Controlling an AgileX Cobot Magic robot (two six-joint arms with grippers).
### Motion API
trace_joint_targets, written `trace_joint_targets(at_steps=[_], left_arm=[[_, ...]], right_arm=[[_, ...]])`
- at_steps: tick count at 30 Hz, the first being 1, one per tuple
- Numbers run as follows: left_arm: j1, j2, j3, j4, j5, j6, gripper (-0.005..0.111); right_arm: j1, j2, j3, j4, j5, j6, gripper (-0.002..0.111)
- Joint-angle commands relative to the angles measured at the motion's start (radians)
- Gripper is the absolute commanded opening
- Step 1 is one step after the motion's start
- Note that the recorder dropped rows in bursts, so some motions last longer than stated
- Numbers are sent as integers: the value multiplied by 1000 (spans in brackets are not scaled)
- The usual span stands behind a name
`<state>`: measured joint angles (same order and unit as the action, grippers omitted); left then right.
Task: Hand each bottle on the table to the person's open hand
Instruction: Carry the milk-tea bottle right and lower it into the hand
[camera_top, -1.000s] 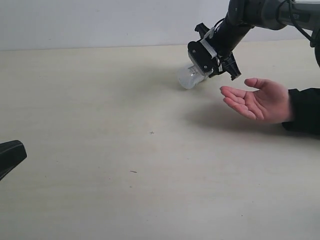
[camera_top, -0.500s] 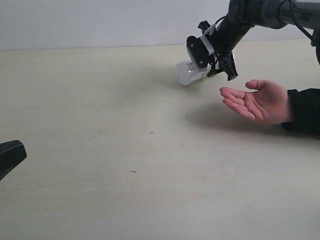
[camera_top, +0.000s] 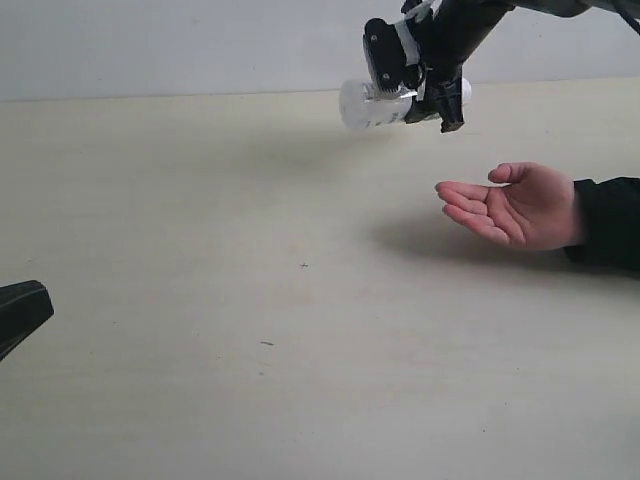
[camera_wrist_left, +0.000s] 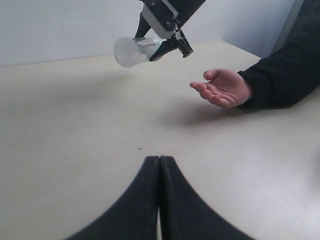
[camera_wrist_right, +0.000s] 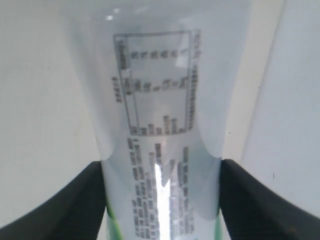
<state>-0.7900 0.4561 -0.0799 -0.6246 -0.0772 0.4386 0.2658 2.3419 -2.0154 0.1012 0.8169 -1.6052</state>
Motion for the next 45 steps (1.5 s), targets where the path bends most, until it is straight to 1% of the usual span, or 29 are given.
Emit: trace_joint_targets(at_steps=[1, 3, 8, 14, 17, 20, 23, 25, 30, 35, 40, 45], left_arm=[[0, -1, 3, -8, -7, -2, 0], [0, -1, 3, -8, -7, -2, 0], [0, -1, 3, -8, -7, -2, 0], [0, -1, 3, -8, -7, -2, 0], [0, -1, 3, -8, -7, -2, 0], [0, -1, 3, -8, -7, -2, 0], [0, -1, 3, -8, -7, -2, 0], [0, -1, 3, -8, -7, -2, 0], [0, -1, 3, -8, -7, -2, 0], [0, -1, 3, -8, -7, -2, 0], [0, -1, 3, -8, -7, -2, 0], [0, -1, 3, -8, -7, -2, 0]], right_arm=[[30, -56, -5, -101, 35, 203, 0], [41, -80, -5, -140, 61, 309, 0], [48, -145, -5, -156, 145, 578, 0], [48, -227, -5, -188, 311, 925, 0], [48, -261, -5, -189, 402, 1062, 0], [48, -288, -5, -190, 404, 1202, 0], [48, -319, -3, -205, 404, 1441, 0], [48, -333, -3, -211, 404, 1538, 0], [48, -392, 58, -190, 404, 1657, 0], [48, -491, 177, -190, 404, 1664, 0], [48, -601, 300, -190, 404, 1744, 0], [48, -642, 423, -120, 404, 1791, 0]])
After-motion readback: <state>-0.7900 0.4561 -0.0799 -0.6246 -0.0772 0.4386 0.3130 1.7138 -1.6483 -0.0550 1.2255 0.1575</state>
